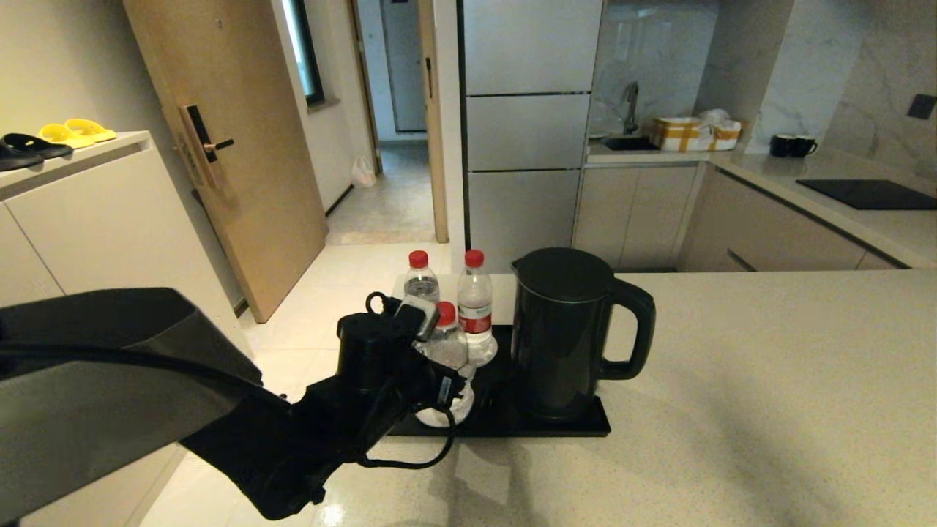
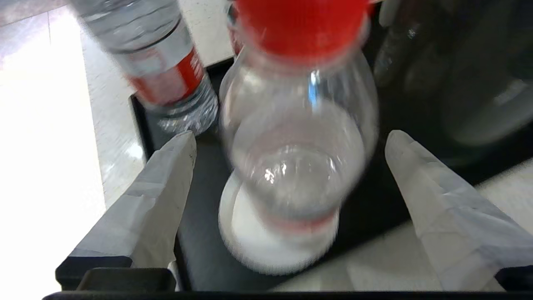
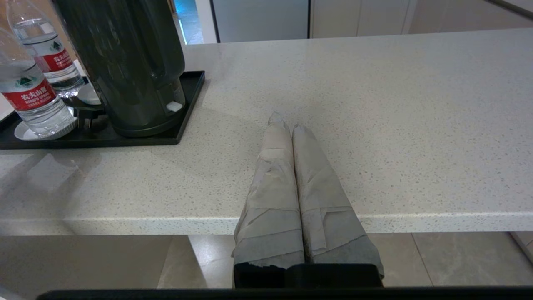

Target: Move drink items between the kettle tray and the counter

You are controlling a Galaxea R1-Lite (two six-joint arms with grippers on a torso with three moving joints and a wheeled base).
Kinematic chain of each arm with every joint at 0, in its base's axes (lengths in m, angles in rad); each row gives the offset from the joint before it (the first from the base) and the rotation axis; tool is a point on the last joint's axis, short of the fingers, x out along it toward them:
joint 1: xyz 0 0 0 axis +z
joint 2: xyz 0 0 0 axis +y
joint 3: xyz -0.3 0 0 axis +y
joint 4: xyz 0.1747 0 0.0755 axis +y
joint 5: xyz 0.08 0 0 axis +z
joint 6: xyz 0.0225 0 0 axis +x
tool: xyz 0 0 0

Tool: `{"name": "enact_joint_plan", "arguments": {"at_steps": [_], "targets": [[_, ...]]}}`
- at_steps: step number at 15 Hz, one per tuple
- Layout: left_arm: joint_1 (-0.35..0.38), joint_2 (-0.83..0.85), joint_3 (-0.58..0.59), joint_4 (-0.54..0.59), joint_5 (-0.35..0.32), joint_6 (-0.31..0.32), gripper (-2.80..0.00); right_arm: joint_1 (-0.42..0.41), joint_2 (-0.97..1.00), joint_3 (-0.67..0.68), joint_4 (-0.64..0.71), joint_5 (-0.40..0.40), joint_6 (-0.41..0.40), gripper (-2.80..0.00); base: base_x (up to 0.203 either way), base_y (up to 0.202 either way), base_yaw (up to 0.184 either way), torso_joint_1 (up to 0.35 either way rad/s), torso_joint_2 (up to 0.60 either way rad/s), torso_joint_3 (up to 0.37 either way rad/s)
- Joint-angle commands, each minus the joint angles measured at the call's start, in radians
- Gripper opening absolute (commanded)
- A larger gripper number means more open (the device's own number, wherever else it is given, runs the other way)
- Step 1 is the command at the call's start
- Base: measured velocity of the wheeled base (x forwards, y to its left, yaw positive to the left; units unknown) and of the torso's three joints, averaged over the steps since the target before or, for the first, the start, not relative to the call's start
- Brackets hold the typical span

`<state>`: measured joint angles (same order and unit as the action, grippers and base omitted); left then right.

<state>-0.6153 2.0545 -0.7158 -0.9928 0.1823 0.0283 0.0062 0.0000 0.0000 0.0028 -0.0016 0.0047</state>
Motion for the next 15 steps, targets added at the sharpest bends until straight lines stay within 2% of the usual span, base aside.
{"name": "enact_joint_plan", "arguments": {"at_steps": [1,5,6,9,11,13,15], "targets": [[0.000,-0.119,0.085,-0.007,0.000,0.000,0.00,0.000,0.002,0.002,0.000,0.000,0.000,-2.80,0.000,0.000,0.000,0.000,0.00,0.000],[-0.002,-0.345,0.213,0.033,0.013,0.000,0.00,0.000,0.000,0.002,0.000,0.000,0.000,-2.80,0.000,0.000,0.000,0.000,0.00,0.000],[-0.002,-0.431,0.230,0.087,0.028,0.000,-2.80,0.000,0.000,0.002,0.000,0.000,0.000,-2.80,0.000,0.000,0.000,0.000,0.00,0.000],[0.019,-0.730,0.251,0.342,0.065,-0.017,-2.80,0.000,0.000,0.002,0.000,0.000,0.000,-2.80,0.000,0.000,0.000,0.000,0.00,0.000],[0.045,-0.934,0.253,0.568,0.091,-0.036,-2.80,0.000,0.002,0.002,0.000,0.000,0.000,-2.80,0.000,0.000,0.000,0.000,0.00,0.000],[0.108,-1.143,0.234,0.825,0.141,-0.059,-2.80,0.000,0.002,0.002,0.000,0.000,0.000,-2.80,0.000,0.000,0.000,0.000,0.00,0.000],[0.220,-1.370,0.185,1.134,0.171,-0.078,-2.80,0.000,0.001,0.002,0.000,0.000,0.000,-2.80,0.000,0.000,0.000,0.000,0.00,0.000]]}}
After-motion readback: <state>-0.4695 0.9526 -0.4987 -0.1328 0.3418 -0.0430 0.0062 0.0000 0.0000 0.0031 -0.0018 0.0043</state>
